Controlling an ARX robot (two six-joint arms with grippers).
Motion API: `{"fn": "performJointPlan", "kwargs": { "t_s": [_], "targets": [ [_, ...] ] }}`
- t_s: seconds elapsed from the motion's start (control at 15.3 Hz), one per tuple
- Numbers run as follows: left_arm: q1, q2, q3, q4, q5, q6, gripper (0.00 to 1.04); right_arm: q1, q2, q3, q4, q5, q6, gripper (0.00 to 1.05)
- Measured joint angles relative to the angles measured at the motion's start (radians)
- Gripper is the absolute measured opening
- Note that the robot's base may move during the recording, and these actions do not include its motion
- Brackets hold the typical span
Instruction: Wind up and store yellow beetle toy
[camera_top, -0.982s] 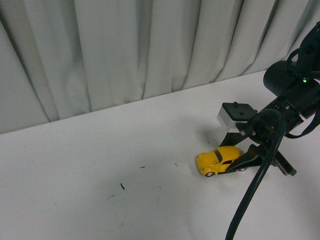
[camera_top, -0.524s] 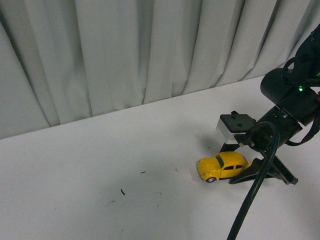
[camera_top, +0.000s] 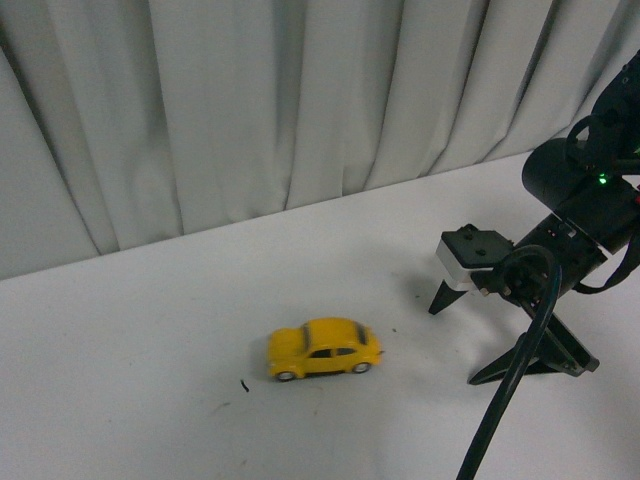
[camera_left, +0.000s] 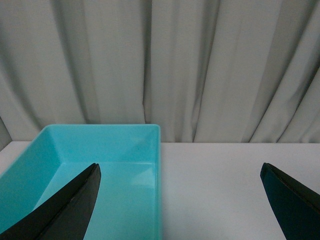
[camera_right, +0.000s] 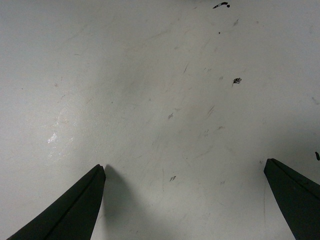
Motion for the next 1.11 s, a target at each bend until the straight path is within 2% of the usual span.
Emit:
{"fn": "performJointPlan", "kwargs": {
  "t_s": [0.92,1.11],
  "targets": [
    [0.0,0.0,0.0,0.0,0.0,0.0,0.98,0.014,-0.018,-0.025,0.05,-0.01,0.024,0.98],
    [0.0,0.0,0.0,0.0,0.0,0.0,0.98,0.048,-0.117,0.0,0.114,-0.067,0.017,0.98]
  ]
}}
